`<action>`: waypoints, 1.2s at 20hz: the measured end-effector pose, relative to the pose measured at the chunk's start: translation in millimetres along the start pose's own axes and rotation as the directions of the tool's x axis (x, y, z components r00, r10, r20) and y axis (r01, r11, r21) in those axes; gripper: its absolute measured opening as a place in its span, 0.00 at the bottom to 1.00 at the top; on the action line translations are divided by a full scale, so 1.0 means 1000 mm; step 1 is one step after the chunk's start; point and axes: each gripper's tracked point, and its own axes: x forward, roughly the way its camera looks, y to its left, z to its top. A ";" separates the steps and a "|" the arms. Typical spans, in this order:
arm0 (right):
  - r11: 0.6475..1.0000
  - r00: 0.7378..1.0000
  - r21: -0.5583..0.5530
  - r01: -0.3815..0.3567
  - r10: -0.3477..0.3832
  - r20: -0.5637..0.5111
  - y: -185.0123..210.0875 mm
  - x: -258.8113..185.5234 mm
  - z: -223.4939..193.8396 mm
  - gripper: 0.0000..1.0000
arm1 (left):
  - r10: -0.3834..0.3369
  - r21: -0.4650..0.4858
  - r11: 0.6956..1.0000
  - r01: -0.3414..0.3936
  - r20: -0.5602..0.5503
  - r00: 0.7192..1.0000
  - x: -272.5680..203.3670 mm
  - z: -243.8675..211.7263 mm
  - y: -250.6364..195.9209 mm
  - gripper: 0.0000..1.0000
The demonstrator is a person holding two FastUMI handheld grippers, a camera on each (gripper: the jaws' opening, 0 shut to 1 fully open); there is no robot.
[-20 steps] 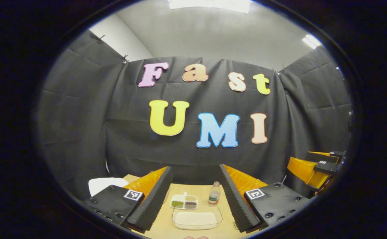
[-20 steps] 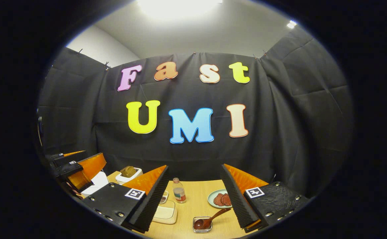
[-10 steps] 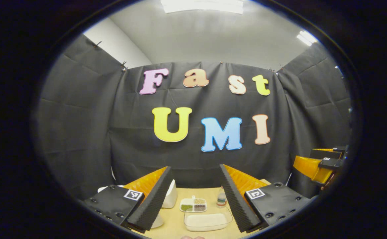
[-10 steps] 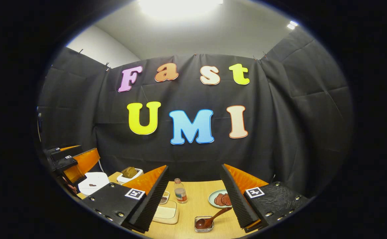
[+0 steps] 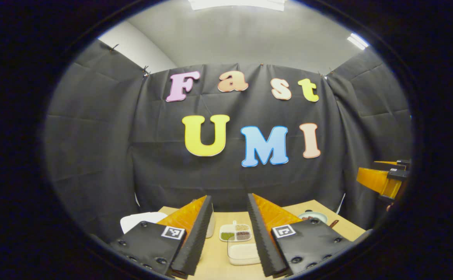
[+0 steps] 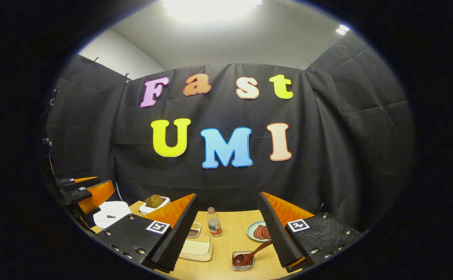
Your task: Close the left gripper, press the button to open the rice cooker; take a wooden spoon from the chopstick holder with the right hand, scoop a spoonful of rice and pour it into the rice cooker, then put the wooden spoon back into the chopstick holder.
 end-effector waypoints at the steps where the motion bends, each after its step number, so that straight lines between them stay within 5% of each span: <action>1: 1.000 1.000 -0.001 0.000 0.000 -0.003 0.003 0.000 -0.002 0.94 | 0.005 -0.014 1.000 -0.006 -0.031 0.999 0.002 -0.012 0.008 0.51; 3: 1.000 1.000 -0.001 -0.003 0.003 -0.016 0.007 0.001 -0.008 0.94 | 0.031 -0.038 0.999 -0.035 -0.096 0.995 0.009 -0.033 0.029 0.33; 4: 1.000 1.000 -0.003 -0.004 0.004 -0.025 0.009 0.002 -0.011 0.94 | 0.045 -0.047 0.998 -0.052 -0.126 0.991 0.017 -0.047 0.044 0.12; 5: 1.000 0.999 -0.007 -0.003 0.003 -0.036 0.009 0.002 -0.014 0.94 | 0.038 -0.060 0.997 -0.048 -0.162 0.986 0.018 -0.056 0.050 0.09; 16: 0.999 0.993 -0.047 0.013 -0.019 -0.114 0.026 0.011 -0.043 0.94 | 0.109 -0.080 0.983 -0.163 -0.459 0.882 0.059 -0.180 0.198 0.09; 24: 0.996 0.987 -0.057 0.066 -0.074 -0.144 0.026 0.009 -0.053 0.94 | 0.084 -0.117 0.977 -0.181 -0.570 0.818 0.091 -0.233 0.223 0.09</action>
